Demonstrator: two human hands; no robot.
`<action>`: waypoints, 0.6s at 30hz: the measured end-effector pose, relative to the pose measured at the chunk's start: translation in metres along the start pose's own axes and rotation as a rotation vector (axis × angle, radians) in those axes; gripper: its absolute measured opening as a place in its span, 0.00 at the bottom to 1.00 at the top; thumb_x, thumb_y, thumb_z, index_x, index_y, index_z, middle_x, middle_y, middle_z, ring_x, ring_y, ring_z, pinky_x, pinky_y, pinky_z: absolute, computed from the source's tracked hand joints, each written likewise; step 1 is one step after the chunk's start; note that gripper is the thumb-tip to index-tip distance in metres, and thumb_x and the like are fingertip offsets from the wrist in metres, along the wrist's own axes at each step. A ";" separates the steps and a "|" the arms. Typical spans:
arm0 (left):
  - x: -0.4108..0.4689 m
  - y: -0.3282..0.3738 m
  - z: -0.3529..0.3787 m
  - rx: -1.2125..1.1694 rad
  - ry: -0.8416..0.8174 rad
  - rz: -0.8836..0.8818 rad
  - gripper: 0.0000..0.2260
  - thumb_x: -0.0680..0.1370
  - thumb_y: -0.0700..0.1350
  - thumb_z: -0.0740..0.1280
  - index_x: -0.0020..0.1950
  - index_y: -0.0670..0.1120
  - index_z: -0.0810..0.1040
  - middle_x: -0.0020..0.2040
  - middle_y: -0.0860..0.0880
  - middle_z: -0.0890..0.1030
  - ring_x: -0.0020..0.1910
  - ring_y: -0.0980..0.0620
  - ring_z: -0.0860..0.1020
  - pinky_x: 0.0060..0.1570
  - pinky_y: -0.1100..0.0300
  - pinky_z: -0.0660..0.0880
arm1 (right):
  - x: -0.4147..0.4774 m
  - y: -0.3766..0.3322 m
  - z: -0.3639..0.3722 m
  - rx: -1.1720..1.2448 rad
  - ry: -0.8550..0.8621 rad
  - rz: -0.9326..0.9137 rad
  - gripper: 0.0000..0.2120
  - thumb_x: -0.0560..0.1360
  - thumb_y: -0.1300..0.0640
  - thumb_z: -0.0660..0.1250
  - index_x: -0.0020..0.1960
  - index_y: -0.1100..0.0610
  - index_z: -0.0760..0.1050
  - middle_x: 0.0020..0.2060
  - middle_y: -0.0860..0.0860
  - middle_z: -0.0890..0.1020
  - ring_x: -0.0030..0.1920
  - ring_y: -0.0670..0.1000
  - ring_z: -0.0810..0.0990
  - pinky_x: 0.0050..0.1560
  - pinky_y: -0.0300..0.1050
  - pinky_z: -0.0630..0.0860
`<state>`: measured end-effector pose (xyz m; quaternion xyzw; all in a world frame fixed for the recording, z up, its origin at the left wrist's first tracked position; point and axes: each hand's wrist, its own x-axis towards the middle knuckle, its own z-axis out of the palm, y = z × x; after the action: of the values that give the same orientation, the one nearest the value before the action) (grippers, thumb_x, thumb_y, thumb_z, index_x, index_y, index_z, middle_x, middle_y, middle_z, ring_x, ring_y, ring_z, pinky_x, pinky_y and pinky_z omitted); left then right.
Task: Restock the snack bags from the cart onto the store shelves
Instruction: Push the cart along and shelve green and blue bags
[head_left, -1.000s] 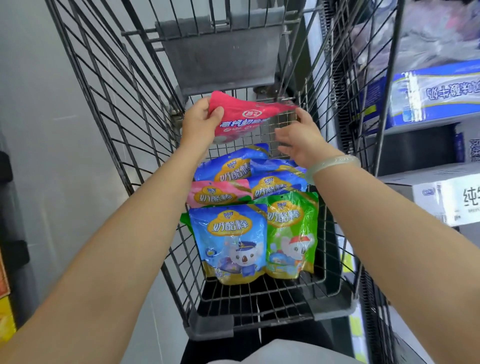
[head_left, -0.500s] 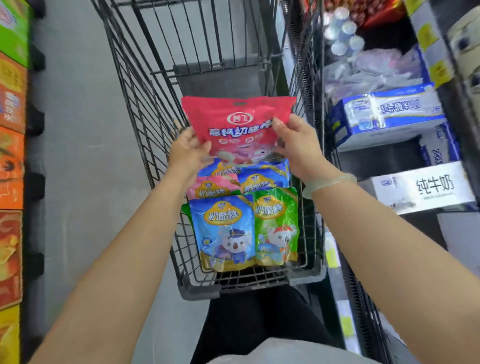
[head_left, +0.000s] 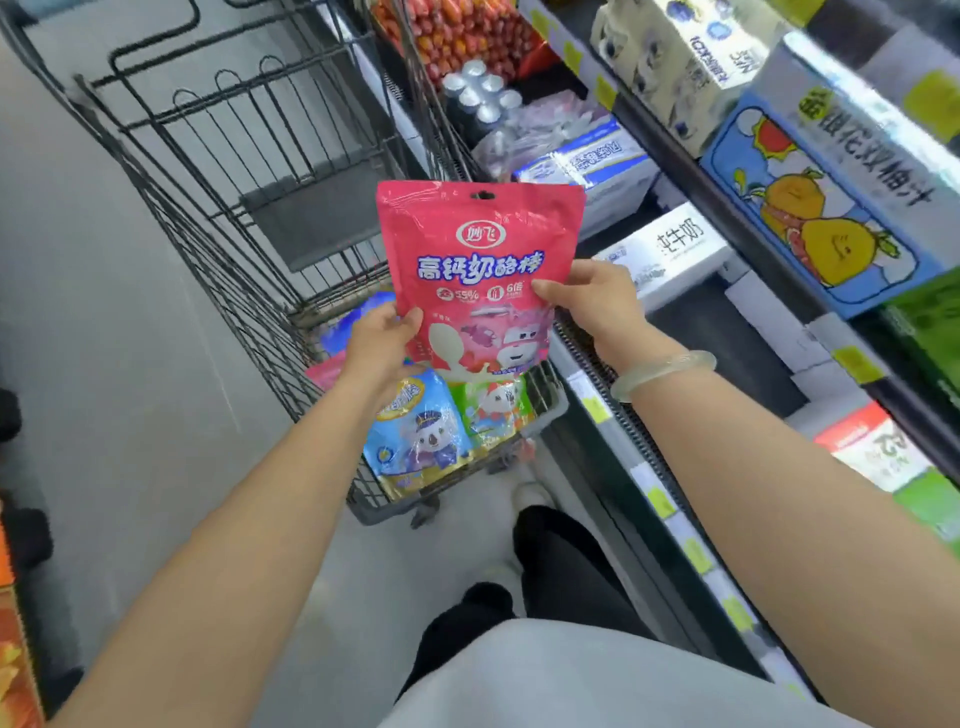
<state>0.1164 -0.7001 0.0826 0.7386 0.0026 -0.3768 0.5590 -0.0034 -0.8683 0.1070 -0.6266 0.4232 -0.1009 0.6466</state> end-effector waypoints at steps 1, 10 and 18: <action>-0.011 -0.003 0.006 0.029 -0.052 0.008 0.06 0.80 0.43 0.61 0.55 0.48 0.75 0.53 0.45 0.80 0.46 0.47 0.79 0.45 0.51 0.78 | -0.017 0.006 -0.010 -0.002 0.071 0.001 0.09 0.71 0.63 0.71 0.51 0.62 0.81 0.40 0.51 0.83 0.38 0.47 0.82 0.43 0.37 0.80; -0.105 -0.040 0.119 0.284 -0.421 -0.002 0.05 0.81 0.47 0.59 0.49 0.49 0.73 0.45 0.50 0.73 0.43 0.52 0.73 0.38 0.54 0.76 | -0.168 0.084 -0.118 0.201 0.513 0.039 0.09 0.71 0.63 0.71 0.34 0.52 0.79 0.37 0.53 0.83 0.43 0.56 0.82 0.52 0.57 0.80; -0.224 -0.088 0.268 0.379 -0.788 -0.032 0.08 0.82 0.50 0.55 0.53 0.50 0.73 0.50 0.48 0.76 0.56 0.47 0.76 0.56 0.47 0.70 | -0.303 0.154 -0.250 0.334 0.869 0.006 0.11 0.73 0.66 0.69 0.54 0.70 0.77 0.44 0.60 0.81 0.38 0.51 0.77 0.46 0.49 0.77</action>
<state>-0.2301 -0.7951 0.1112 0.6278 -0.2689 -0.6323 0.3658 -0.4216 -0.8195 0.1328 -0.4123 0.6346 -0.4192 0.5015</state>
